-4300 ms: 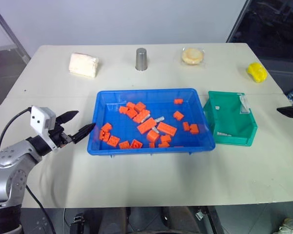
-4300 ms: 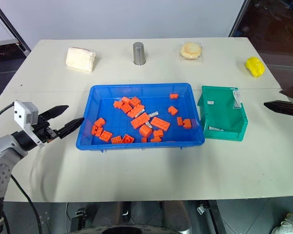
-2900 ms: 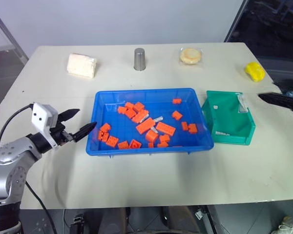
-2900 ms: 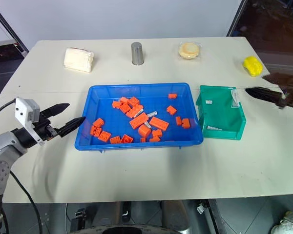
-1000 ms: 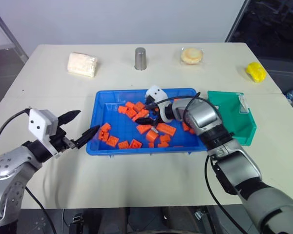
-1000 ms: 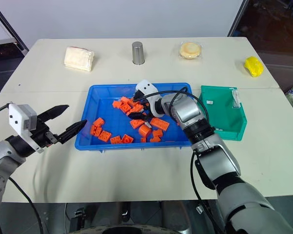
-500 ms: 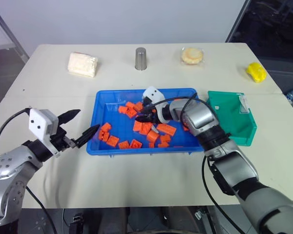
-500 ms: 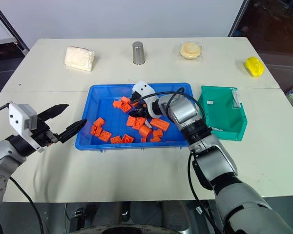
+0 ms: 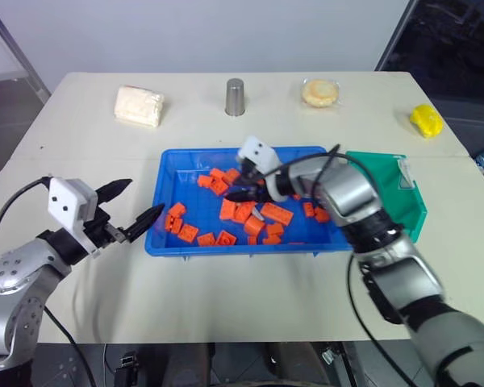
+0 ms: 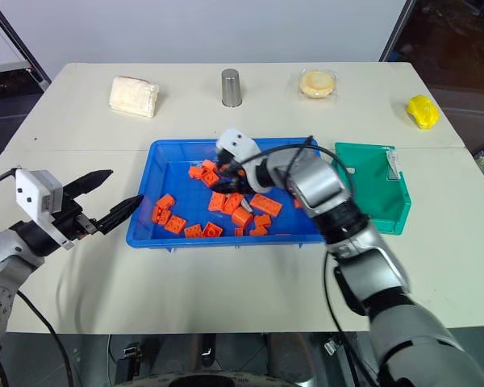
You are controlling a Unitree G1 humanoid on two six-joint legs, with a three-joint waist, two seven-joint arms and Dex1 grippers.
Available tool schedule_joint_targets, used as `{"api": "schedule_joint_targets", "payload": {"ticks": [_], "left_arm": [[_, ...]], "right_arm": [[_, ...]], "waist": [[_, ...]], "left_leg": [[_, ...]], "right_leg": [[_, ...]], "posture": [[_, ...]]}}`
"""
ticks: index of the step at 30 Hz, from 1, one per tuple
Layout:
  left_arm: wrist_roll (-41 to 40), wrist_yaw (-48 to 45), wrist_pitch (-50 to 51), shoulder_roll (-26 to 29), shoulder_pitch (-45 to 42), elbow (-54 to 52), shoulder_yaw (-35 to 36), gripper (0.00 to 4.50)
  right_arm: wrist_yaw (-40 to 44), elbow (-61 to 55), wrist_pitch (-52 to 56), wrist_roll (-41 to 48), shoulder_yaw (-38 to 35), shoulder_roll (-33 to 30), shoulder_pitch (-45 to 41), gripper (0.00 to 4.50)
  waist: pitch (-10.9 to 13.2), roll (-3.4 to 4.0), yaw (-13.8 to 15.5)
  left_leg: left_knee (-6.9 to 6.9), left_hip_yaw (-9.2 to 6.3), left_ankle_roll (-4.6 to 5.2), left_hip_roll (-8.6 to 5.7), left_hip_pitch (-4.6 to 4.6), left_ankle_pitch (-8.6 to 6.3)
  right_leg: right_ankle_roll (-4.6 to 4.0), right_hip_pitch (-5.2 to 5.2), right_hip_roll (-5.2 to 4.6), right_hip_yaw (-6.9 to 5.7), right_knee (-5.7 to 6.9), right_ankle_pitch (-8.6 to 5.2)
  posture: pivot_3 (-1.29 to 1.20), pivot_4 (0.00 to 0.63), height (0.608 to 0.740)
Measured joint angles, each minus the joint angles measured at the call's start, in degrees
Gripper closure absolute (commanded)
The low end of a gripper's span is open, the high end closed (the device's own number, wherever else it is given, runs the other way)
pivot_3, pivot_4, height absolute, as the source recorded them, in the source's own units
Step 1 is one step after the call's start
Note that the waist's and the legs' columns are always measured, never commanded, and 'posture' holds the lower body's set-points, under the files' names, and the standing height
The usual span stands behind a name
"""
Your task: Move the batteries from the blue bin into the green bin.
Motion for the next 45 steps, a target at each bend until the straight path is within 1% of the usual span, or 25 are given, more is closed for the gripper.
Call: {"api": "schedule_joint_targets", "payload": {"ticks": [3,4,6,9,10,19,25,30,32,34,36,38,42,45], "left_arm": [[0.0,0.0,0.0,0.0,-0.4,0.2,-0.2,0.00],[0.0,0.0,0.0,0.0,-0.6,0.2,-0.2,0.00],[0.0,0.0,0.0,0.0,-0.8,0.3,-0.2,0.00],[0.0,-0.1,0.0,0.0,-0.9,0.6,-0.2,0.00],[0.0,-0.1,0.0,0.0,-0.9,0.6,-0.2,0.00],[0.0,-0.1,0.0,0.0,-0.9,0.6,-0.2,0.00],[0.0,-0.1,0.0,0.0,-1.8,0.7,-0.4,0.00],[0.0,0.0,0.0,0.0,-1.9,0.7,-0.6,0.00],[0.0,0.1,0.0,0.0,-1.9,0.7,-0.6,0.00],[0.0,0.3,0.0,0.0,-1.7,0.7,-0.6,0.00],[0.0,0.6,0.0,-0.1,-1.4,0.6,-0.6,0.00],[0.0,0.8,0.0,-0.1,-0.9,0.6,-0.6,0.00],[0.0,1.1,0.0,-0.1,-0.8,0.6,-0.6,0.00],[0.0,1.1,0.0,-0.1,-0.9,0.6,-0.7,0.00]], "right_arm": [[3.2,-1.8,-4.8,-2.2,2.9,-3.5,2.1,2.36],[3.8,-2.0,-7.3,-3.3,3.9,-4.4,2.5,2.13],[5.0,-2.3,-15.6,-6.8,6.0,-6.9,3.8,1.56],[5.6,-2.2,-23.2,-10.3,7.0,-7.7,4.8,0.07],[5.5,-2.2,-24.9,-11.1,7.2,-7.3,5.0,0.02],[4.1,-1.4,-32.1,-14.4,6.3,-3.4,4.8,0.02],[3.7,2.7,-37.9,-18.0,6.4,-1.8,4.8,0.02],[3.0,4.7,-42.7,-21.0,6.5,1.3,3.7,0.02],[2.9,5.1,-42.6,-21.0,6.3,2.6,3.3,0.02],[3.2,5.1,-39.2,-19.5,5.3,4.9,3.3,0.02],[3.5,4.9,-31.2,-15.3,2.0,8.1,3.1,0.02],[3.4,4.9,-23.5,-11.9,-1.4,9.9,1.2,0.02],[0.9,5.0,-12.1,-8.4,-7.0,10.6,-4.7,0.02],[0.5,5.8,-6.7,-7.2,-8.1,9.9,-5.9,0.02]], "waist": [[0.0,0.00,-0.5],[0.0,0.00,-0.6],[0.0,0.00,-0.5],[0.0,-0.02,-0.5],[0.0,-0.02,-0.5],[0.0,-0.03,0.0],[0.0,-0.03,0.0],[0.0,-0.02,-0.1],[0.0,-0.03,-0.1],[0.0,-0.03,-0.1],[0.0,-0.03,-0.1],[0.0,-0.01,-0.1],[0.0,-0.02,0.0],[0.0,-0.02,0.0]], "left_leg": [[-0.02,0.01,0.00,0.08,0.01,0.00],[-0.02,0.00,0.00,0.08,0.02,0.00],[-0.02,-0.01,0.00,0.07,0.02,0.00],[0.00,0.02,0.00,0.07,0.02,0.00],[0.00,0.01,0.00,0.07,0.02,0.00],[0.02,-0.03,0.00,0.06,0.02,0.00],[0.01,-0.04,0.00,0.06,0.03,0.00],[-0.01,-0.05,0.00,0.08,0.04,0.00],[0.00,-0.05,0.00,0.07,0.04,0.00],[-0.01,-0.06,0.00,0.07,0.04,0.00],[0.00,-0.09,0.00,0.08,0.04,0.00],[0.00,-0.09,0.00,0.07,0.04,0.00],[-0.01,-0.10,-0.01,0.06,0.04,0.00],[-0.03,-0.10,-0.01,0.05,0.04,0.00]], "right_leg": [[0.00,-0.07,0.12,0.00,0.05,0.00],[-0.01,-0.07,0.13,0.00,0.07,0.00],[-0.01,-0.06,0.12,-0.01,0.06,-0.01],[0.00,-0.05,0.10,0.01,0.05,0.00],[0.00,-0.05,0.10,0.01,0.06,0.00],[-0.01,0.00,0.07,-0.01,0.05,0.00],[-0.01,-0.01,0.08,-0.01,0.06,-0.01],[-0.01,-0.02,0.11,-0.02,0.07,0.00],[-0.01,0.00,0.09,-0.02,0.07,0.00],[-0.01,0.00,0.08,-0.02,0.07,0.00],[-0.02,0.01,0.08,-0.03,0.10,0.00],[-0.02,0.00,0.04,-0.03,0.10,0.00],[-0.03,0.01,-0.01,-0.07,0.08,0.00],[-0.04,0.01,-0.01,-0.08,0.07,0.00]], "posture": [[0.00,0.150,0.740],[0.00,0.150,0.740],[0.00,0.150,0.740],[0.00,0.150,0.740],[0.00,0.150,0.740],[0.00,0.150,0.740],[0.00,0.150,0.740],[0.00,0.150,0.740],[0.00,0.150,0.740],[0.00,0.150,0.740],[0.00,0.150,0.740],[0.00,0.150,0.740],[0.00,0.150,0.740],[0.00,0.150,0.740]]}}
